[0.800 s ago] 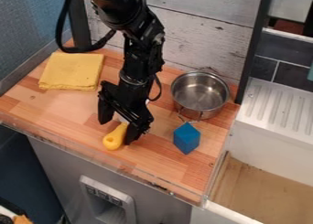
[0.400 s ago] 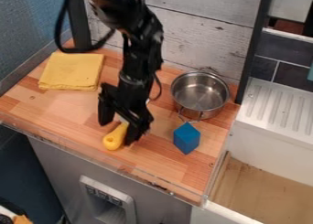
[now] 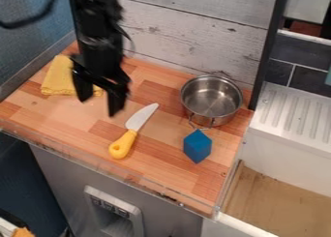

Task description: Remove the yellow towel from the top left to the middle bottom of the counter

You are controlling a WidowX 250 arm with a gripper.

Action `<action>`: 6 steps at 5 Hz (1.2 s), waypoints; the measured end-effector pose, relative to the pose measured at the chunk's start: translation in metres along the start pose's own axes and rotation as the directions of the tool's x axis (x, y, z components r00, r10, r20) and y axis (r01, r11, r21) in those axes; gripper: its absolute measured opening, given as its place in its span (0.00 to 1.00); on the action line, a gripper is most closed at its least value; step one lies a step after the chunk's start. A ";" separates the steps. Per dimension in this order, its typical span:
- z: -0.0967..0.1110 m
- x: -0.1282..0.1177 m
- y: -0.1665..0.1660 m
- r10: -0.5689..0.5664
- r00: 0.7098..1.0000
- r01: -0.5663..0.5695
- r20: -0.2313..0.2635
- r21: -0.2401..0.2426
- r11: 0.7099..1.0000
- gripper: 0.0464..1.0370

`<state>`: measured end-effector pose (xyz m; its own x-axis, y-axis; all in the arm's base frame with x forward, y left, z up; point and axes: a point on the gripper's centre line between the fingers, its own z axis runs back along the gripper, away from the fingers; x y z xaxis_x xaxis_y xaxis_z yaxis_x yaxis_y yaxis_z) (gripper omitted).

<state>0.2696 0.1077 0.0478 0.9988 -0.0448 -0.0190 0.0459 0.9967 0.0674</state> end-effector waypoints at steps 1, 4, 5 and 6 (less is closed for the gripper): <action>-0.004 0.007 0.031 0.131 0.991 -0.131 0.030 -0.011 0.991 0.96; -0.040 0.053 0.100 0.341 0.933 -0.343 0.116 0.001 0.939 0.96; -0.042 0.066 0.111 0.369 0.921 -0.373 0.128 0.012 0.928 0.96; -0.051 0.071 0.119 0.388 0.915 -0.394 0.114 0.033 0.919 0.96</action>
<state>0.3456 0.2265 0.0033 0.9332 0.3381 0.1220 -0.3507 0.9309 0.1022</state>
